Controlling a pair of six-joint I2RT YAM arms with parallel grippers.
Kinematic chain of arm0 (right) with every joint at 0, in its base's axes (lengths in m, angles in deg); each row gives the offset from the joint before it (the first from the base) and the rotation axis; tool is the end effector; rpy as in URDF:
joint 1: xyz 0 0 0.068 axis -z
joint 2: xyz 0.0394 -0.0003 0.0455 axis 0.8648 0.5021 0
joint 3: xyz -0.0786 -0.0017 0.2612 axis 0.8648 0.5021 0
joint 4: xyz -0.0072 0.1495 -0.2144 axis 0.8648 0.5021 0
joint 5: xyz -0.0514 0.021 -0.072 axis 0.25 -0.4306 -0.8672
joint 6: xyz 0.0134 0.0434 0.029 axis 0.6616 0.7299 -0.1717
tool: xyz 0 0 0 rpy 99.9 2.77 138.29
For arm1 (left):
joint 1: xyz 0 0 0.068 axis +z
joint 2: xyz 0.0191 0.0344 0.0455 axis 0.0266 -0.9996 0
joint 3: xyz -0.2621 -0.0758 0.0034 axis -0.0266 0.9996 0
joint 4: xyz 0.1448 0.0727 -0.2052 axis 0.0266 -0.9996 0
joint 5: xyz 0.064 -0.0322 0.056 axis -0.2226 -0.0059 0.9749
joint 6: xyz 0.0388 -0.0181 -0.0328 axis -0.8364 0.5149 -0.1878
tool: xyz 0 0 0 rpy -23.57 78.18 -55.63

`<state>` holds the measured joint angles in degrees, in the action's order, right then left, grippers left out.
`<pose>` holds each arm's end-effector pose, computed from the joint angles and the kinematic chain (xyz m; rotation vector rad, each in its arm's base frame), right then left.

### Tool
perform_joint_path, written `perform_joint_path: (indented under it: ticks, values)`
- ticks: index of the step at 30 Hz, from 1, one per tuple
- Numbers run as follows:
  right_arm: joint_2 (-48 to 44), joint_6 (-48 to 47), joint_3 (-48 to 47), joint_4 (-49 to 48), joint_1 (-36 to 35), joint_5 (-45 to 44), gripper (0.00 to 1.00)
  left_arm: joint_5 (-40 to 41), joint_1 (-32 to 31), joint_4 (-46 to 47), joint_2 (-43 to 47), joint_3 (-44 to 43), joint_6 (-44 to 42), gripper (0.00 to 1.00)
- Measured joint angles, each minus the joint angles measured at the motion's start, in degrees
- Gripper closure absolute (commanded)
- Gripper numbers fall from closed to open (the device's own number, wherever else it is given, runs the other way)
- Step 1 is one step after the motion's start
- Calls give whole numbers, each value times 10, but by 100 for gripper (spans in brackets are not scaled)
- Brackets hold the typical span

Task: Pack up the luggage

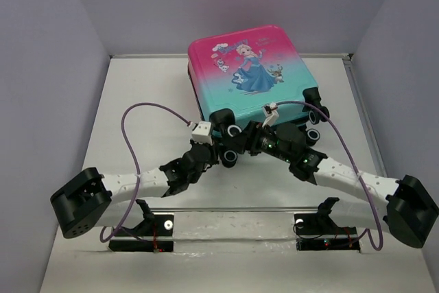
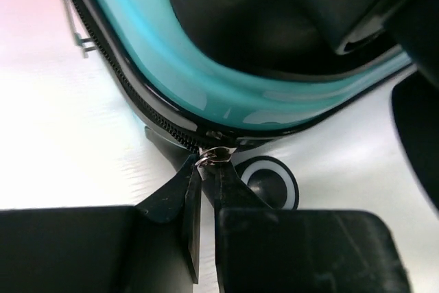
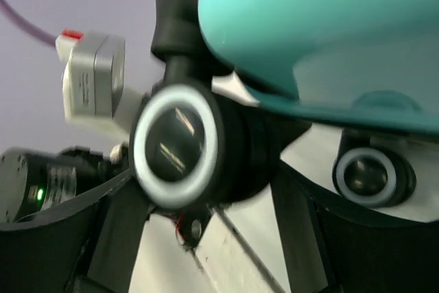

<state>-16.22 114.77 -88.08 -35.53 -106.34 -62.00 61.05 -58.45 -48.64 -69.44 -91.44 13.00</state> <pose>0.1746 0.1909 0.2584 -0.0466 1.9536 1.3058 0.1483 -0.1965 0.2016 0.1514 1.8117 -0.5711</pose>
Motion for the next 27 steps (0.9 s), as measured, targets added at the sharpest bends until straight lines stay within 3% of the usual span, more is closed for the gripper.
perform_joint_path:
  ticks: [4,9,10,11,12,16,19,27]
  values:
    - [-54,-19,30,32,-1,-14,93,24,21,-40,36,13,11,94]
    - [-98,-38,51,77,0,-35,93,35,92,-85,110,49,39,94]
    - [-102,-42,51,84,0,-37,87,35,99,-91,119,51,43,94]
    - [-105,-47,51,90,0,-38,75,32,107,-93,129,57,45,94]
    - [-105,-53,49,97,0,-38,48,28,111,-93,135,61,45,94]
    - [-80,-70,31,114,-1,-27,17,14,112,-86,156,77,35,94]
    - [-39,-89,-14,124,-22,-31,10,9,112,-85,156,77,27,94]
    - [97,-174,-248,217,-143,-123,8,1,114,-83,157,77,9,94]
